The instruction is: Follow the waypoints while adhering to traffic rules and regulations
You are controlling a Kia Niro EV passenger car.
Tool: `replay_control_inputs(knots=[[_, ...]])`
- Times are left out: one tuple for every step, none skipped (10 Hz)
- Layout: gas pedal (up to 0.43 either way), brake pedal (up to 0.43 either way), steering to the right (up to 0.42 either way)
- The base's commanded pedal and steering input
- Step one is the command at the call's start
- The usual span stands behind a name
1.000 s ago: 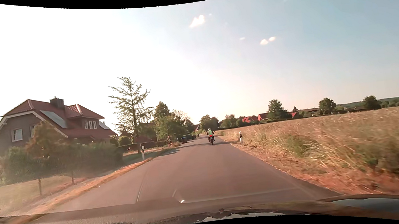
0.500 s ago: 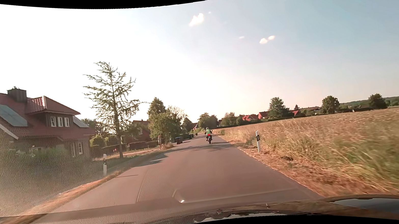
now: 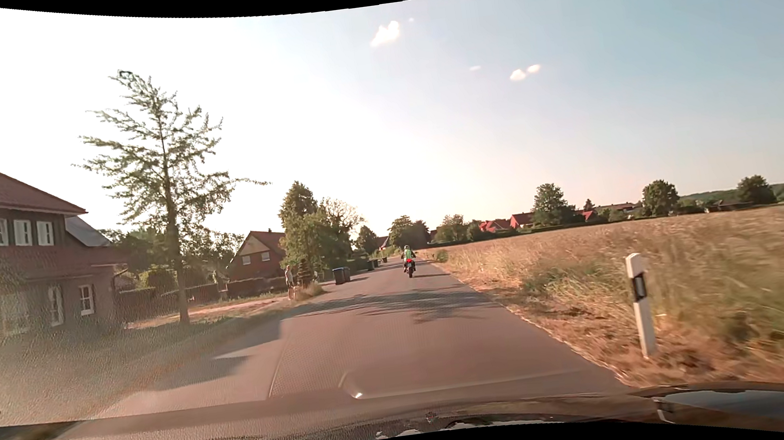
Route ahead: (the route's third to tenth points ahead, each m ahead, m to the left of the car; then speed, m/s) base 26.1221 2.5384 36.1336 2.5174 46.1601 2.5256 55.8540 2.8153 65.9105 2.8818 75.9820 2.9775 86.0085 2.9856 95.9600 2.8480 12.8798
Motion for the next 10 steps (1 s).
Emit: replay_control_inputs(knots=[[0.197,0.000,-0.004],[0.197,0.000,-0.004],[0.197,0.000,-0.004],[0.197,0.000,-0.004],[0.197,0.000,-0.004],[0.197,0.000,-0.004],[0.197,0.000,-0.004],[0.197,0.000,-0.004],[0.197,0.000,-0.004],[0.209,0.000,-0.003]])
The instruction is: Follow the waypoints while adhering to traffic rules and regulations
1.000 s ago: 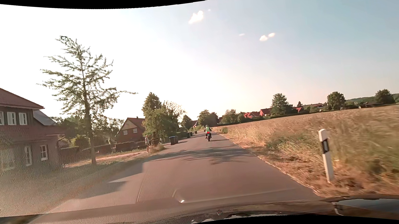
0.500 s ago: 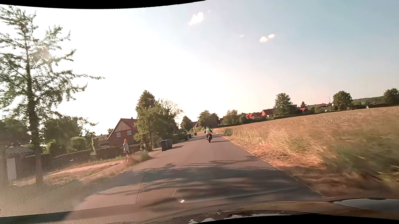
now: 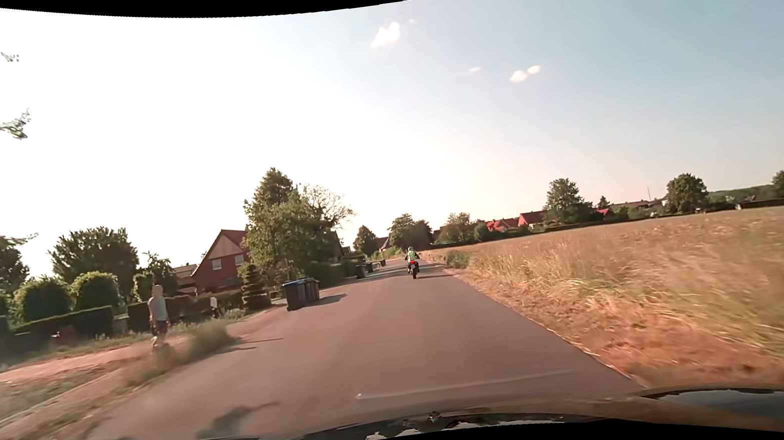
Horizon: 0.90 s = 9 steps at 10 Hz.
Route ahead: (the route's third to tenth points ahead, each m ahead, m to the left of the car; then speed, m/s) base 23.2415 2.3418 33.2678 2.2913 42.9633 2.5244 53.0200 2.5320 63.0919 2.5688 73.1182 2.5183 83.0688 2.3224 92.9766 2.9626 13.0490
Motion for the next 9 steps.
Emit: replay_control_inputs(knots=[[0.209,0.000,0.000],[0.209,0.000,0.000],[0.220,0.000,-0.001],[0.228,0.000,0.000],[0.240,0.000,0.000],[0.240,0.000,0.001],[0.240,0.000,0.004],[0.240,0.000,0.004],[0.240,0.000,0.004]])
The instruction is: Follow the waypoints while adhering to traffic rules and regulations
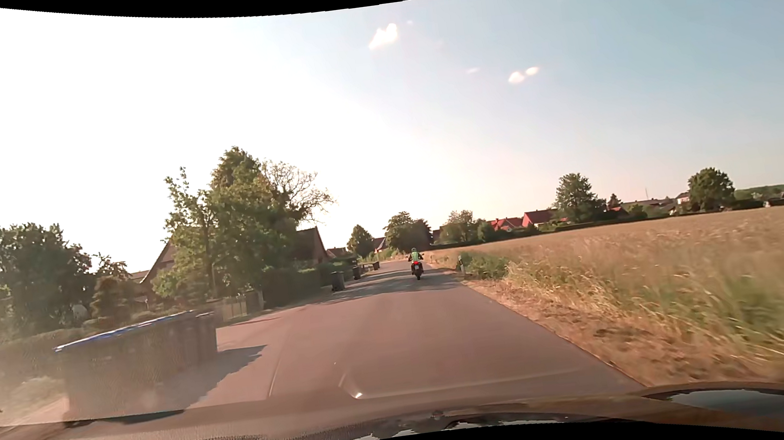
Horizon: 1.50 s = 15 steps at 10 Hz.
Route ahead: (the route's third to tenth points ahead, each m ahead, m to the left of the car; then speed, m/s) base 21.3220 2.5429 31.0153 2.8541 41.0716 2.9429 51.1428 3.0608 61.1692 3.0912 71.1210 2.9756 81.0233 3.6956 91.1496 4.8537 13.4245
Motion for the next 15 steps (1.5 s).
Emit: replay_control_inputs(knots=[[0.240,0.000,0.004],[0.240,0.000,0.004],[0.228,0.000,0.004],[0.228,0.000,0.004],[0.228,0.000,0.004],[0.228,0.000,0.004],[0.228,0.000,0.003],[0.228,0.000,0.001],[0.220,0.000,-0.001],[0.220,0.000,-0.001],[0.220,0.000,-0.001],[0.220,0.000,-0.002],[0.197,0.000,-0.001],[0.197,0.000,-0.001],[0.197,0.000,-0.001]])
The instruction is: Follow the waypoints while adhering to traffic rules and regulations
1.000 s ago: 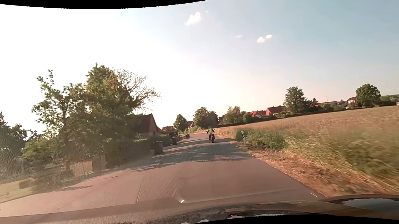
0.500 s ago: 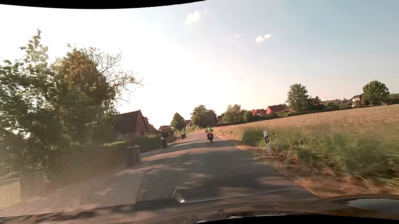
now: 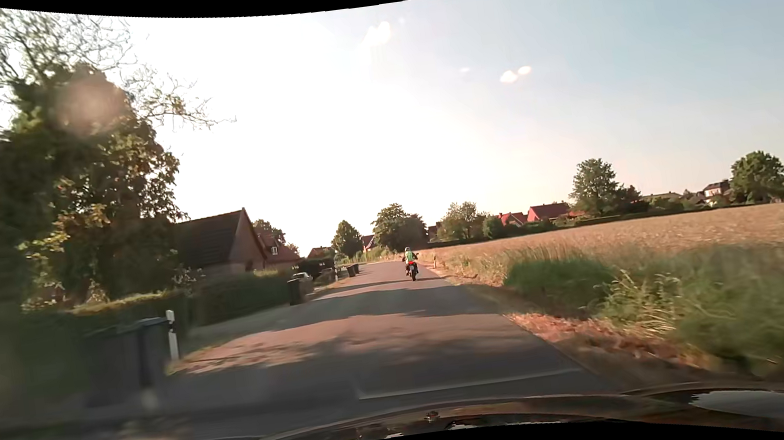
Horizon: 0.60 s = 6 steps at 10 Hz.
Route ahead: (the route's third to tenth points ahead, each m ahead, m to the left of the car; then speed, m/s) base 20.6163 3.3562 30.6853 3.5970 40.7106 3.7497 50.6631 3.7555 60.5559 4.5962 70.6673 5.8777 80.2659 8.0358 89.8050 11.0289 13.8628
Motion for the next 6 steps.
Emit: replay_control_inputs(knots=[[0.197,0.000,-0.001],[0.197,0.000,-0.001],[0.197,0.000,-0.001],[0.197,0.000,-0.001],[0.197,0.000,-0.002],[0.197,0.000,-0.001]])
